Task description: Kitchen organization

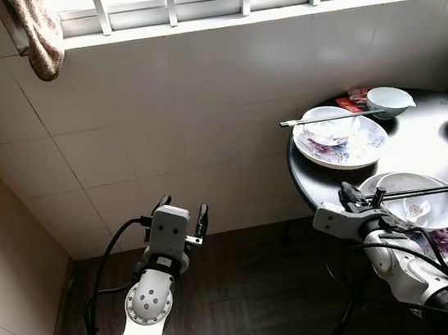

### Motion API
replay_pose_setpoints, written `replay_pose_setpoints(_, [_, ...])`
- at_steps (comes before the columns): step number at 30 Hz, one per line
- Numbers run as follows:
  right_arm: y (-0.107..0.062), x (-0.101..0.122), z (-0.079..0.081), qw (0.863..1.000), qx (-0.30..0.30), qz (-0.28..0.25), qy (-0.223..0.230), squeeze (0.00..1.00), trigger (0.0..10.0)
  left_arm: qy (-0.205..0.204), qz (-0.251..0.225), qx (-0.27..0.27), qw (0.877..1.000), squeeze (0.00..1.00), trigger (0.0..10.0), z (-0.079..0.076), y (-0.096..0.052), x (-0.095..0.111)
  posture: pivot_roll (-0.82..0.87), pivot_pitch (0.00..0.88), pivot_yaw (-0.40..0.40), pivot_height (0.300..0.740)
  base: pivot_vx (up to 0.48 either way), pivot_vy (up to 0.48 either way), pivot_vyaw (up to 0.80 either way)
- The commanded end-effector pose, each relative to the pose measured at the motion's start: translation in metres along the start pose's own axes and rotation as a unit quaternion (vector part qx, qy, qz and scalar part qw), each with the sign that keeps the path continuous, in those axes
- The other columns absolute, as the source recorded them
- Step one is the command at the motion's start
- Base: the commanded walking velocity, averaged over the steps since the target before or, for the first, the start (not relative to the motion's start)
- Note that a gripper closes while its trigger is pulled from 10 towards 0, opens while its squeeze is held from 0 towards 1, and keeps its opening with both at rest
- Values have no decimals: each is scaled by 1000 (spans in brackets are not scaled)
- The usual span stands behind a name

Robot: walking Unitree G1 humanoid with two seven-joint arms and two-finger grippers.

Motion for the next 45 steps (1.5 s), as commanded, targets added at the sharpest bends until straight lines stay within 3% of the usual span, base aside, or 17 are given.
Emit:
replay_pose_setpoints(1, [0, 1, 3, 1000, 3, -6, -11, 0, 0, -6, 6, 0, 1000, 0, 10000, -1, 1, -2, 76, 0, -53, 740, 0, 0, 0])
replay_pose_setpoints(15, [-1, 11, -10, 991, -50, -44, -118, 0, 0, -14, 10, 1, 1000, 0, 10000, -2, 2, -3, 72, 0, -57, 740, 0, 0, 0])
replay_pose_setpoints(22, [2, 14, -23, 988, -75, -56, -122, 0, 0, -19, 11, 1, 1000, 0, 10000, -4, 3, -3, 69, 0, -61, 740, 0, 0, 0])
replay_pose_setpoints(25, [5, 33, -37, 986, -105, -91, -89, 0, 0, -20, 9, 3, 1000, 0, 10000, -4, 3, -3, 71, 0, -62, 740, 0, 0, 0])
replay_pose_setpoints(28, [7, 64, -64, 981, -141, -130, -2, 0, 0, -19, 6, 7, 1000, 0, 10000, -2, 3, -2, 71, 0, -62, 740, 0, 0, 0])
replay_pose_setpoints(30, [8, 67, -68, 981, -145, -131, 7, 0, 0, -19, 6, 7, 1000, 0, 10000, -2, 3, -2, 71, 0, -62, 740, 0, 0, 0])
replay_pose_setpoints(31, [7, 86, -82, 972, -161, -169, 36, 0, 0, -19, 6, 7, 1000, 0, 10000, -2, 4, -2, 72, 0, -60, 740, 0, 0, 0])
replay_pose_setpoints(32, [7, 86, -82, 972, -161, -169, 36, 0, 0, -19, 6, 7, 1000, 0, 10000, -2, 4, -2, 72, 0, -60, 740, 0, 0, 0])
replay_pose_setpoints(34, [6, 108, -94, 961, -158, -209, 89, 0, 157, -19, 6, 6, 1000, 0, 10000, -2, 4, -2, 69, 0, -58, 740, 0, 0, 0])
replay_pose_setpoints(35, [6, 113, -99, 958, -164, -217, 95, 0, 353, -19, 6, 6, 1000, 0, 10000, -2, 5, -2, 69, 0, -58, 740, 0, 0, 0])
replay_pose_setpoints(36, [5, 117, -104, 955, -173, -222, 94, 0, 1843, -18, 6, 6, 1000, 0, 10000, -2, 5, -2, 71, 0, -59, 740, 0, 0, 0])
replay_pose_setpoints(38, [5, 124, -101, 952, -153, -235, 122, 0, 1843, -18, 6, 5, 1000, 0, 10000, -2, 5, -2, 73, 0, -59, 740, 0, 0, 0])
replay_pose_setpoints(39, [2, 134, -91, 944, -108, -253, 183, 0, 2784, -17, 5, 6, 1000, 0, 10000, -2, 5, -2, 79, 0, -63, 740, 0, 0, 0])
replay_pose_setpoints(40, [1, 136, -87, 939, -91, -256, 210, 0, 2784, -17, 5, 6, 1000, 0, 10000, -2, 5, -2, 79, 0, -63, 740, 0, 0, 0])
replay_pose_setpoints(41, [1, 137, -85, 937, -84, -256, 223, 0, 2784, -16, 5, 6, 1000, 0, 10000, -2, 5, -2, 79, 0, -63, 740, 0, 0, 0])
replay_pose_setpoints(42, [0, 136, -83, 938, -81, -255, 223, 0, 3725, -16, 5, 7, 1000, 0, 10000, -2, 5, -2, 83, 0, -66, 740, 0, 0, 0])
replay_pose_setpoints(45, [-1, 135, -81, 940, -81, -254, 213, 0, 3725, -16, 4, 7, 1000, 0, 10000, -2, 5, -1, 83, 0, -66, 740, 0, 0, 0])
Point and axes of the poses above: a point about 5 cm out from each wrist's last joint towards the gripper, its own y axis pointing out of the wrist towards the gripper, its own x axis along the axis of the wrist's last joint, z = x × y, the point moved 2 cm from there along y, pointing out of the wrist towards the gripper, and after that the axes turned 10 degrees about y, right-handed, at the moved point
